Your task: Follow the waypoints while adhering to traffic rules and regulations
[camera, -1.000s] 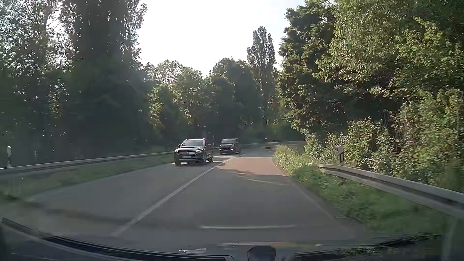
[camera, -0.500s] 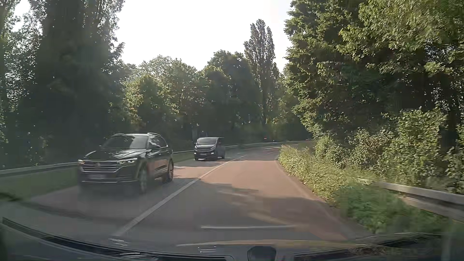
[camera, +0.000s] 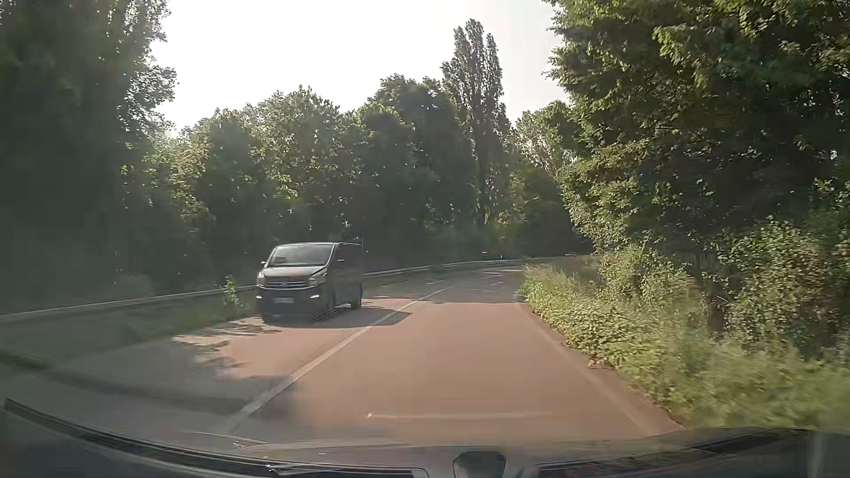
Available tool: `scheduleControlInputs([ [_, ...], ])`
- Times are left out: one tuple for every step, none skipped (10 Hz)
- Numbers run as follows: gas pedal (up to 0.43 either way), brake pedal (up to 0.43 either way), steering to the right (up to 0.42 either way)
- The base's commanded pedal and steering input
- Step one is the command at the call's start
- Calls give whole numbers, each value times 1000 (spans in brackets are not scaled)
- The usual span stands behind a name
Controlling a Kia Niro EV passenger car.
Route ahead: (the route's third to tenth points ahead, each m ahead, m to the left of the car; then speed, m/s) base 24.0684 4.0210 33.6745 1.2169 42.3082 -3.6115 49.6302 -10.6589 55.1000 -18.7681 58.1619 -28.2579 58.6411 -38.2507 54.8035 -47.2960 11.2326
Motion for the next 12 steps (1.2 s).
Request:
scheduleControlInputs([
  [0,0,11],
  [0,0,15],
  [0,0,16],
  [0,0,16],
  [0,0,16],
  [0,0,16],
  [0,0,21],
  [0,0,26],
  [0,0,30],
  [0,0,31],
  [0,0,31],
  [0,0,31],
])
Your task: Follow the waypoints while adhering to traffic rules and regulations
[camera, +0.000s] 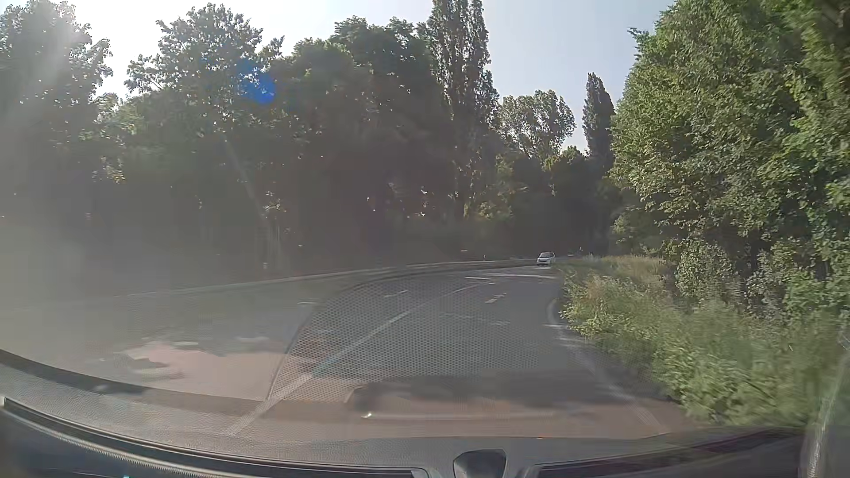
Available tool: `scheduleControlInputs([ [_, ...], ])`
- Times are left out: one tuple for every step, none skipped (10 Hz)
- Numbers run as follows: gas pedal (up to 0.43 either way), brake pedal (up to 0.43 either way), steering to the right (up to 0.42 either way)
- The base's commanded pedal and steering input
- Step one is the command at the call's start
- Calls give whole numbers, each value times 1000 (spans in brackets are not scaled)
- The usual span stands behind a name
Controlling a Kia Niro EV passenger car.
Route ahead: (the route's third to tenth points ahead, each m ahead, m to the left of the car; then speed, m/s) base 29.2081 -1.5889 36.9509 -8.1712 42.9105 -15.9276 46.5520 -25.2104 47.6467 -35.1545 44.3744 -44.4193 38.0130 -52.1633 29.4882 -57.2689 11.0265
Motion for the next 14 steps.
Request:
scheduleControlInputs([
  [0,0,33],
  [0,0,36],
  [0,0,38],
  [0,0,44],
  [0,0,49],
  [0,0,52],
  [0,0,55],
  [8,0,58],
  [20,0,59],
  [20,0,61],
  [20,0,64],
  [20,0,68],
  [20,0,71],
  [20,0,75],
])
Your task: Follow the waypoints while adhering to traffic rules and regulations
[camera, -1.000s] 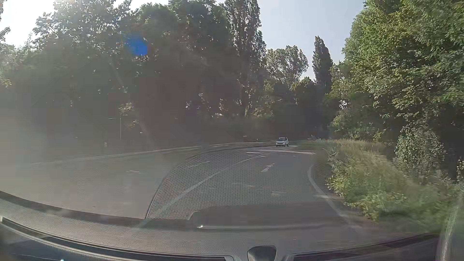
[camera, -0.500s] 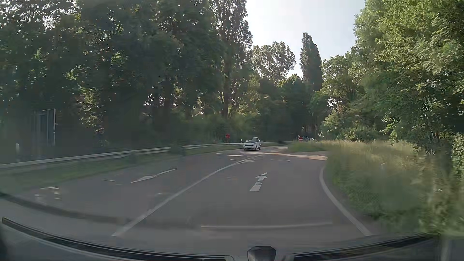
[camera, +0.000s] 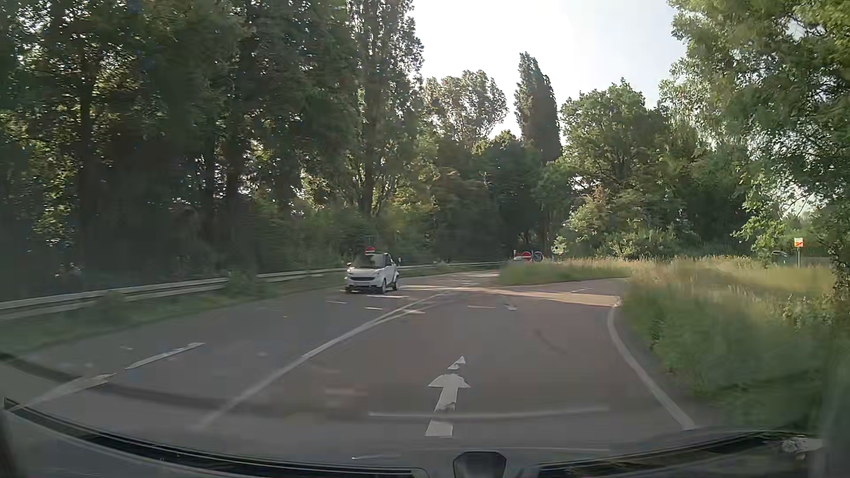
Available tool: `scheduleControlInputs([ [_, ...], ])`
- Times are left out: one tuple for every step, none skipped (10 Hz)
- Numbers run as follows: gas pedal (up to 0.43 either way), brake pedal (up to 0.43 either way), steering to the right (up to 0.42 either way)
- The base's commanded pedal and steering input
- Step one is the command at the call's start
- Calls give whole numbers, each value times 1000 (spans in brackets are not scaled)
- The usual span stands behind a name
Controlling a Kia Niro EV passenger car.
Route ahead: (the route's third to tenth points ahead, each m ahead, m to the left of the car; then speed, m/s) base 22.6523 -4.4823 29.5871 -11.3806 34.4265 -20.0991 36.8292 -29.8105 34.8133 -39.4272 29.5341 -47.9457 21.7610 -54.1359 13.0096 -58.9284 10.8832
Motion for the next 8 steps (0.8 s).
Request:
scheduleControlInputs([
  [20,0,81],
  [20,0,86],
  [20,0,91],
  [20,0,94],
  [20,0,97],
  [20,0,100],
  [8,0,104],
  [8,0,108],
])
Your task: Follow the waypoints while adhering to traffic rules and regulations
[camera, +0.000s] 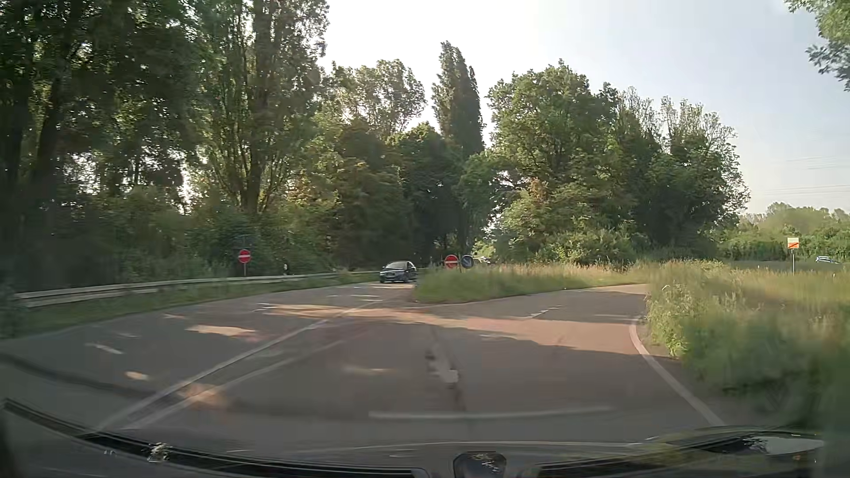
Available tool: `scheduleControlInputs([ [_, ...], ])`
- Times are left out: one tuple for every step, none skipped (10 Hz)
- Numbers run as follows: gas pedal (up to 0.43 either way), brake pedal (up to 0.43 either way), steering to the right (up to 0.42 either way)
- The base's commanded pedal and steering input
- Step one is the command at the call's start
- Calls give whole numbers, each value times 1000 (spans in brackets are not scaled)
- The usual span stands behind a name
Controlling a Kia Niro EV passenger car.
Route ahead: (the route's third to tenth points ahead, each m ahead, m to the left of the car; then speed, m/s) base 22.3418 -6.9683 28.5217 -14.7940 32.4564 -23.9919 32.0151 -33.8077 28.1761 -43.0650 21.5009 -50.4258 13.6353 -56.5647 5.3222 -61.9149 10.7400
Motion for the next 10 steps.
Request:
scheduleControlInputs([
  [8,0,114],
  [8,0,118],
  [8,0,121],
  [8,0,124],
  [0,0,126],
  [0,0,128],
  [0,0,131],
  [0,0,136],
  [0,0,141],
  [0,0,145],
])
